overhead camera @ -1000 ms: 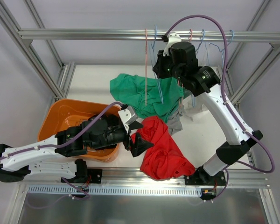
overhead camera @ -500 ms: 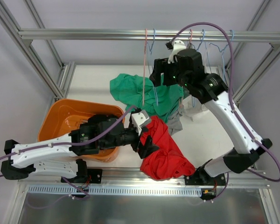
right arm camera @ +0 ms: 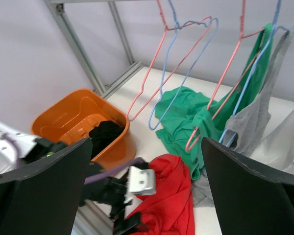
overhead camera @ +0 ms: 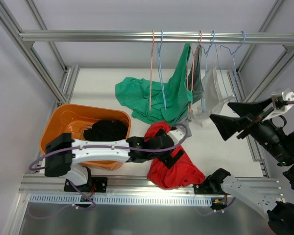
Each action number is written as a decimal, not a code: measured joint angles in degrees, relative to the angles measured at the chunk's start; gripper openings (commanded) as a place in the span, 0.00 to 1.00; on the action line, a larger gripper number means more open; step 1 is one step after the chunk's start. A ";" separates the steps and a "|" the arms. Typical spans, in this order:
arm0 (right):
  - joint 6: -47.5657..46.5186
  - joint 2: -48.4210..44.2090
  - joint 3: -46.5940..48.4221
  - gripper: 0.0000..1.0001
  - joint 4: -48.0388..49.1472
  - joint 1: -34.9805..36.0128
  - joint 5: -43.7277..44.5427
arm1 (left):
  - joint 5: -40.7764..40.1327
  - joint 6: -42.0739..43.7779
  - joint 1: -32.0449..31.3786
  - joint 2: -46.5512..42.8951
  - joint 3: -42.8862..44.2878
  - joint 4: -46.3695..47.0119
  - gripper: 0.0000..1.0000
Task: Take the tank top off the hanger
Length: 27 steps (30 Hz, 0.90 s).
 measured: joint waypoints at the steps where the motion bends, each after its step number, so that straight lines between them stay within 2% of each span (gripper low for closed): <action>1: -0.02 -1.51 -0.31 0.99 -0.57 0.00 -1.01 | -0.35 -0.42 0.00 2.49 0.33 0.24 0.99; 6: -0.42 -4.50 -3.80 0.99 -3.78 0.00 -6.25 | -0.85 -0.94 0.09 14.36 2.62 1.36 0.99; 9: -0.85 -4.81 -5.81 1.00 -6.19 0.00 -7.58 | 2.43 -0.92 0.57 20.57 3.32 2.10 0.99; 15: -1.25 -6.62 -7.74 1.00 -8.46 0.00 -8.59 | 9.66 -0.90 1.53 22.95 5.18 4.07 0.99; 16: -1.22 -7.04 -8.00 1.00 -8.48 0.00 -9.07 | 9.88 -0.94 1.53 22.99 5.18 4.20 0.94; 17: -1.25 -7.30 -8.15 0.99 -8.48 0.00 -9.46 | 9.90 -0.98 1.53 23.12 5.18 4.42 0.80; 18: -1.25 -7.54 -8.35 1.00 -8.48 0.00 -9.92 | 9.90 -1.20 1.53 23.34 5.20 4.66 0.44; 20: -1.25 -7.98 -8.76 1.00 -8.44 0.00 -10.97 | 10.27 -2.08 1.62 24.11 5.40 5.70 0.23; 21: -1.25 -8.07 -8.87 0.99 -8.46 0.00 -11.41 | 11.30 -2.84 1.64 24.65 5.40 6.71 0.01; 27: -1.75 -9.18 -8.90 0.99 -8.44 0.00 -12.63 | 10.71 -7.23 1.22 22.38 2.43 8.79 0.00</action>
